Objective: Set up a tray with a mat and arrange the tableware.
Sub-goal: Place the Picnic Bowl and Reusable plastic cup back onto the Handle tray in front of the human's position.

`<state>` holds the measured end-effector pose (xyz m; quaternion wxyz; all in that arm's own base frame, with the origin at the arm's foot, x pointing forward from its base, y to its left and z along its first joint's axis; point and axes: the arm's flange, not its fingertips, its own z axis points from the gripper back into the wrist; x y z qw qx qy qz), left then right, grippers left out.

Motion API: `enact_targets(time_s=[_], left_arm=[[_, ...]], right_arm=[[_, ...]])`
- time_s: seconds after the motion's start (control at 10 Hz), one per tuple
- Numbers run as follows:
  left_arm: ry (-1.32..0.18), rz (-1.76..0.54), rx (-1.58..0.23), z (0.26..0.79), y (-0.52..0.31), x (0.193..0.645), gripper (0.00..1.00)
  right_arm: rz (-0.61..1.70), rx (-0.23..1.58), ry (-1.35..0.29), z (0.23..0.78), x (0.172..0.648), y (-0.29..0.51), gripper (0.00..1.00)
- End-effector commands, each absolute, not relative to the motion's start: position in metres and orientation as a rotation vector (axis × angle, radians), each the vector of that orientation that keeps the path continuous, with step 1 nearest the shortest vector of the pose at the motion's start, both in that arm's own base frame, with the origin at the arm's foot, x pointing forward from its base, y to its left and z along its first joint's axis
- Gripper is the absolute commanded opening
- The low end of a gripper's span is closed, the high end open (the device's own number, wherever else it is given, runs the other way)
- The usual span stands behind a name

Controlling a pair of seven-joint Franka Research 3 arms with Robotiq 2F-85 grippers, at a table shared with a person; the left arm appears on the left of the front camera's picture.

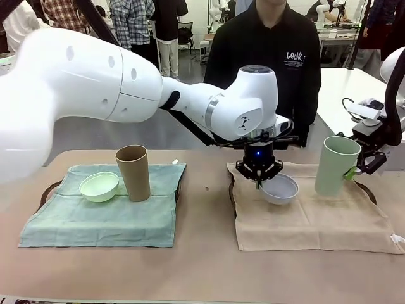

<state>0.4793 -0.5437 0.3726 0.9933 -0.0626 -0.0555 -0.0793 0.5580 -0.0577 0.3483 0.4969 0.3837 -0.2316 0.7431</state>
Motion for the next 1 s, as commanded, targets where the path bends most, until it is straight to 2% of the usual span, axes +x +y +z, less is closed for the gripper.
enact_targets(time_s=[0.0,0.1,0.2,0.3,0.4,0.9], left_arm=[[-0.161,-0.122,-0.122,0.387,-0.526,0.462,0.04],[-0.184,-0.073,-0.102,0.397,-0.525,0.459,0.04],[-0.125,-0.151,-0.126,0.382,-0.540,0.478,0.04],[-0.125,-0.151,-0.126,0.382,-0.540,0.478,0.04],[-0.143,-0.126,-0.127,0.397,-0.536,0.475,0.04],[-0.105,-0.090,-0.140,0.361,-0.541,0.500,0.04]], right_arm=[[1.756,0.871,-0.603,0.340,0.558,-0.055,0.86],[1.722,0.870,-0.615,0.343,0.557,-0.055,0.86],[1.788,0.895,-0.569,0.346,0.560,-0.062,0.86],[1.788,0.895,-0.569,0.346,0.560,-0.062,0.86],[1.788,0.895,-0.569,0.346,0.560,-0.062,0.86],[1.780,0.942,-0.566,0.325,0.571,-0.056,0.86]])
